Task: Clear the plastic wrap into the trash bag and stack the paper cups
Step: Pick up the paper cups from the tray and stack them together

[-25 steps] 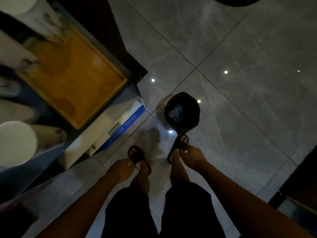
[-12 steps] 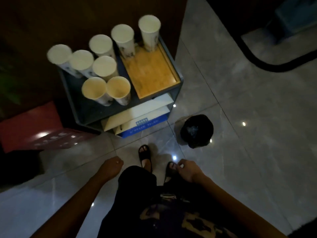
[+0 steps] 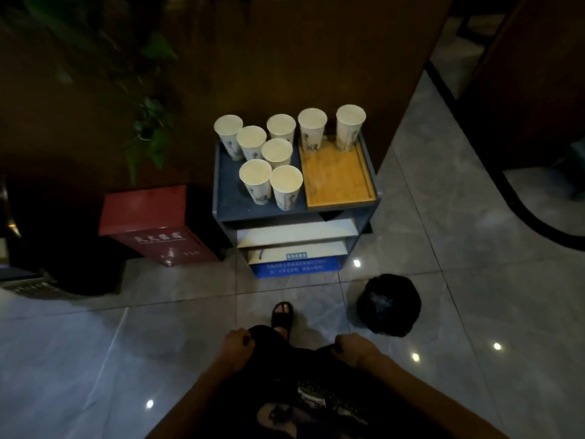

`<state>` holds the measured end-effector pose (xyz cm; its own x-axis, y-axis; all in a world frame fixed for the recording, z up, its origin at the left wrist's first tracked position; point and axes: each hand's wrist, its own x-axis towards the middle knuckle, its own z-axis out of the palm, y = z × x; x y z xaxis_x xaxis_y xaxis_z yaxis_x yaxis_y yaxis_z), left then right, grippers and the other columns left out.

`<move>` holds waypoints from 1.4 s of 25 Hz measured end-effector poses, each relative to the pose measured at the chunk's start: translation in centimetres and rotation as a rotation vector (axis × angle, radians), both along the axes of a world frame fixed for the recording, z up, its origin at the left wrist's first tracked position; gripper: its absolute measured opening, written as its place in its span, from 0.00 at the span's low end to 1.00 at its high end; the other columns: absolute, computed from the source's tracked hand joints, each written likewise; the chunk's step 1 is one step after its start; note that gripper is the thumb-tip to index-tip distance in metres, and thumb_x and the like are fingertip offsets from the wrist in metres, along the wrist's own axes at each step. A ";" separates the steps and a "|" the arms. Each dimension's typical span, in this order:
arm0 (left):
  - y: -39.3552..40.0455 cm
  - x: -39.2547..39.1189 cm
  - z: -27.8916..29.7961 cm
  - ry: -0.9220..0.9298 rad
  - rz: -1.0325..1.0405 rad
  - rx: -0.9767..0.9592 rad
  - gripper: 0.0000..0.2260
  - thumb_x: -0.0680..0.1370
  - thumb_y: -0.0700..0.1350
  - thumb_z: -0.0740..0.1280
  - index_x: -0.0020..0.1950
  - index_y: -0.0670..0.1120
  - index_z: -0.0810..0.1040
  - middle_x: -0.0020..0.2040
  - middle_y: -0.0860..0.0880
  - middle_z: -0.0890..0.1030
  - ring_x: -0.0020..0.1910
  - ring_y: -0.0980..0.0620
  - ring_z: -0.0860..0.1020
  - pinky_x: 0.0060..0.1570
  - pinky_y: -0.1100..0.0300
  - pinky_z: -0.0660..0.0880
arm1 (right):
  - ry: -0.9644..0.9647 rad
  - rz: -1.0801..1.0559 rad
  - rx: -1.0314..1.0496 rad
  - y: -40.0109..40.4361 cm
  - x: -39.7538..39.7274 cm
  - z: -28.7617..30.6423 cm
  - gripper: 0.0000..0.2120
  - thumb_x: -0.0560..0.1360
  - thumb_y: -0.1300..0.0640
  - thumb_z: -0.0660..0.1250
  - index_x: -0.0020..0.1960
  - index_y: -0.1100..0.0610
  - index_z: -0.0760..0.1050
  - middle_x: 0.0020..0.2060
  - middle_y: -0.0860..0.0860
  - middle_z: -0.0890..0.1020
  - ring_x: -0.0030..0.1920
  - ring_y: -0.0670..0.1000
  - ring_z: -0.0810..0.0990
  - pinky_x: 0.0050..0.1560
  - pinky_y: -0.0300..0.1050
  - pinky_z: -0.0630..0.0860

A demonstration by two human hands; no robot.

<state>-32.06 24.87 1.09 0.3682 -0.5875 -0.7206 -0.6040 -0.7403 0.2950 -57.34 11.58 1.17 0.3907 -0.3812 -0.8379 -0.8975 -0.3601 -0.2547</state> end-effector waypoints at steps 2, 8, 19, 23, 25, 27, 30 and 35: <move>-0.2 0.4 0.3 0.005 -0.012 0.001 0.09 0.81 0.43 0.62 0.40 0.50 0.68 0.50 0.42 0.77 0.56 0.43 0.78 0.52 0.59 0.72 | 0.007 0.102 -0.039 -0.7 0.6 0.5 0.19 0.84 0.50 0.58 0.66 0.63 0.75 0.67 0.61 0.77 0.66 0.59 0.76 0.63 0.50 0.71; -3.7 1.2 1.4 0.039 -0.108 -0.018 0.14 0.81 0.49 0.61 0.58 0.41 0.78 0.59 0.41 0.80 0.56 0.45 0.78 0.48 0.62 0.70 | -0.008 0.267 -0.088 -6.5 3.8 3.7 0.22 0.81 0.45 0.60 0.68 0.57 0.75 0.68 0.59 0.77 0.66 0.58 0.76 0.64 0.47 0.72; -21.2 11.6 10.8 -0.311 -0.037 -0.442 0.12 0.76 0.54 0.65 0.55 0.50 0.80 0.55 0.47 0.82 0.52 0.46 0.81 0.49 0.54 0.77 | -0.207 0.136 -0.304 -22.5 18.7 12.7 0.20 0.81 0.43 0.60 0.52 0.58 0.80 0.53 0.58 0.83 0.52 0.58 0.81 0.48 0.47 0.75; -25.1 14.8 12.0 -0.378 -0.168 -0.564 0.14 0.75 0.52 0.66 0.58 0.49 0.77 0.58 0.46 0.78 0.55 0.45 0.78 0.46 0.53 0.77 | -0.195 0.240 -0.465 -25.1 22.5 14.8 0.21 0.80 0.41 0.60 0.61 0.55 0.78 0.57 0.57 0.82 0.54 0.58 0.81 0.46 0.46 0.74; -26.7 15.8 11.8 -0.391 -0.238 -0.548 0.21 0.74 0.55 0.68 0.65 0.49 0.73 0.62 0.46 0.74 0.61 0.44 0.74 0.50 0.51 0.77 | -0.170 0.249 -0.545 -25.7 24.1 15.3 0.22 0.79 0.39 0.60 0.62 0.53 0.77 0.57 0.55 0.82 0.54 0.56 0.81 0.45 0.47 0.74; -28.2 16.5 11.2 -0.410 -0.285 -0.543 0.28 0.72 0.57 0.70 0.69 0.49 0.68 0.65 0.46 0.70 0.63 0.45 0.72 0.53 0.51 0.77 | -0.184 0.169 -0.565 -26.0 25.3 15.4 0.21 0.78 0.39 0.61 0.61 0.53 0.77 0.56 0.55 0.82 0.54 0.56 0.81 0.47 0.48 0.76; -30.2 16.8 10.0 -0.375 -0.338 -0.522 0.35 0.70 0.59 0.72 0.72 0.50 0.63 0.69 0.46 0.66 0.66 0.44 0.69 0.58 0.49 0.75 | -0.275 -0.060 -0.612 -25.7 25.7 15.0 0.22 0.76 0.39 0.65 0.62 0.52 0.74 0.56 0.54 0.82 0.57 0.56 0.79 0.50 0.49 0.77; -31.9 17.3 8.1 -0.321 -0.420 -0.520 0.40 0.69 0.61 0.72 0.76 0.54 0.58 0.76 0.47 0.59 0.73 0.43 0.62 0.64 0.44 0.71 | -0.316 -0.160 -0.742 -23.4 26.3 12.6 0.43 0.69 0.34 0.69 0.76 0.55 0.61 0.67 0.56 0.72 0.67 0.60 0.70 0.59 0.58 0.75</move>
